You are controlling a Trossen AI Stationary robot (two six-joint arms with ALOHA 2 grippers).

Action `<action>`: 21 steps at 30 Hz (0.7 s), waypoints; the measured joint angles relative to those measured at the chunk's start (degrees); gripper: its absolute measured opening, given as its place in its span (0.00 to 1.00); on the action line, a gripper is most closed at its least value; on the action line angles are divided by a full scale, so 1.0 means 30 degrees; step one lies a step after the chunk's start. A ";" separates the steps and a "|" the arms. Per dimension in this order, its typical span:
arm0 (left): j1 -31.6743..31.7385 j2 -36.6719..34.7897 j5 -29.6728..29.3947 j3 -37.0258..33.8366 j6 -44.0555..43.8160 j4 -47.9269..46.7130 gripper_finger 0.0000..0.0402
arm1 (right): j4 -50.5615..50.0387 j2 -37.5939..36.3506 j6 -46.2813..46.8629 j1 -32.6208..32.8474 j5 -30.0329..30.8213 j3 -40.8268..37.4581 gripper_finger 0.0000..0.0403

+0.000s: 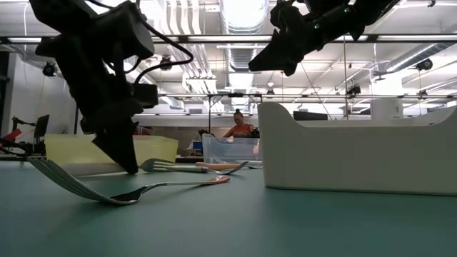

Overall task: Sort silverware by color (type)
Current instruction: Put the white fork into the transparent bin

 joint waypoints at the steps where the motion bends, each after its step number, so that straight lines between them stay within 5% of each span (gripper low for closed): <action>1: 0.0000 -0.0006 -0.0052 -0.0083 -0.0239 0.0000 0.16 | 0.0000 0.0000 -0.0004 0.0000 0.0000 0.0000 0.16; 5: 0.0000 -0.0018 -0.0153 -0.0144 -0.1097 -0.0160 0.04 | 0.0000 -0.0003 -0.0002 0.0000 0.0000 0.0000 0.16; 17: -0.0087 -0.0979 0.0169 0.2058 0.0320 -0.2830 0.04 | -0.0277 -0.0072 -0.0214 0.0000 -0.0016 0.0000 0.16; 21: 0.0088 -0.1847 -0.0795 0.2908 0.2558 -0.1426 0.04 | -0.1834 -0.0718 -0.0813 0.0000 -0.0008 0.0154 0.16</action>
